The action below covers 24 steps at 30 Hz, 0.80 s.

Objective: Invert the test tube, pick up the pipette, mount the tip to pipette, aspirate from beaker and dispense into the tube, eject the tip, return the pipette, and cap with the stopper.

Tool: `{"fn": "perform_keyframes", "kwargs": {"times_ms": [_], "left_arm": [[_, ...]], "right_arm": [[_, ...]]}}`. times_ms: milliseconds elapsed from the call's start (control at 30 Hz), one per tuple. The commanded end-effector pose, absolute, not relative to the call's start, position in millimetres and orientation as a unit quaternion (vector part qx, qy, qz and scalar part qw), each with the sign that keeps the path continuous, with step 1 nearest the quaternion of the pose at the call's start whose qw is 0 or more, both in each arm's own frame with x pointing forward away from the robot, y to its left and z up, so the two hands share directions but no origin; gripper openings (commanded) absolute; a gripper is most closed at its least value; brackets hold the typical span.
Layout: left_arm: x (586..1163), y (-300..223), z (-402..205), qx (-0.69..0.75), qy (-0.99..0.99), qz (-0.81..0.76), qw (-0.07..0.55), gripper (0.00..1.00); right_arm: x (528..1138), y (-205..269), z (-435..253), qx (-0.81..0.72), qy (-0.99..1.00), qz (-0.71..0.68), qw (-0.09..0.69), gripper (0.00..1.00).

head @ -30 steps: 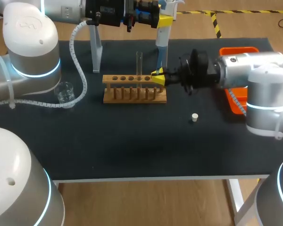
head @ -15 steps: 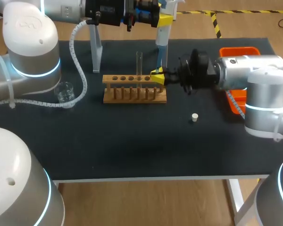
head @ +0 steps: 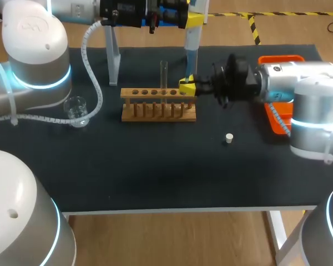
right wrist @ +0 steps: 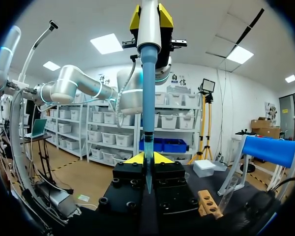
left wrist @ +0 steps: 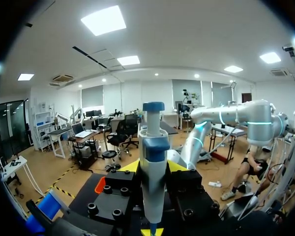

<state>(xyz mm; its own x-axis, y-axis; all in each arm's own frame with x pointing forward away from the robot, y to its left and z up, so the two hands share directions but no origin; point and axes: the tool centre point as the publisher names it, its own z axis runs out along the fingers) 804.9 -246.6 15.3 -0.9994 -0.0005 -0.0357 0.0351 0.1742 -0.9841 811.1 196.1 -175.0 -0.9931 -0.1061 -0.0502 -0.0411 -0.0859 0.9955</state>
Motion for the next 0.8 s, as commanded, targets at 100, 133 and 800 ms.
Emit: {"fn": "perform_keyframes", "kwargs": {"times_ms": [100,133,800], "left_arm": [[804.8,-245.1,6.3,0.011,0.768,-0.640,0.013,0.00],[804.8,-245.1,6.3,0.011,0.768,-0.640,0.013,0.00],[804.8,-245.1,6.3,0.011,0.768,-0.640,0.013,0.00]], "right_arm": [[808.0,193.1,-160.6,0.059,-0.681,-0.729,0.021,0.00],[806.5,193.3,-163.2,0.058,-0.683,-0.728,0.021,0.00],[783.1,124.2,-212.5,0.049,-0.731,-0.680,0.013,1.00]]}}
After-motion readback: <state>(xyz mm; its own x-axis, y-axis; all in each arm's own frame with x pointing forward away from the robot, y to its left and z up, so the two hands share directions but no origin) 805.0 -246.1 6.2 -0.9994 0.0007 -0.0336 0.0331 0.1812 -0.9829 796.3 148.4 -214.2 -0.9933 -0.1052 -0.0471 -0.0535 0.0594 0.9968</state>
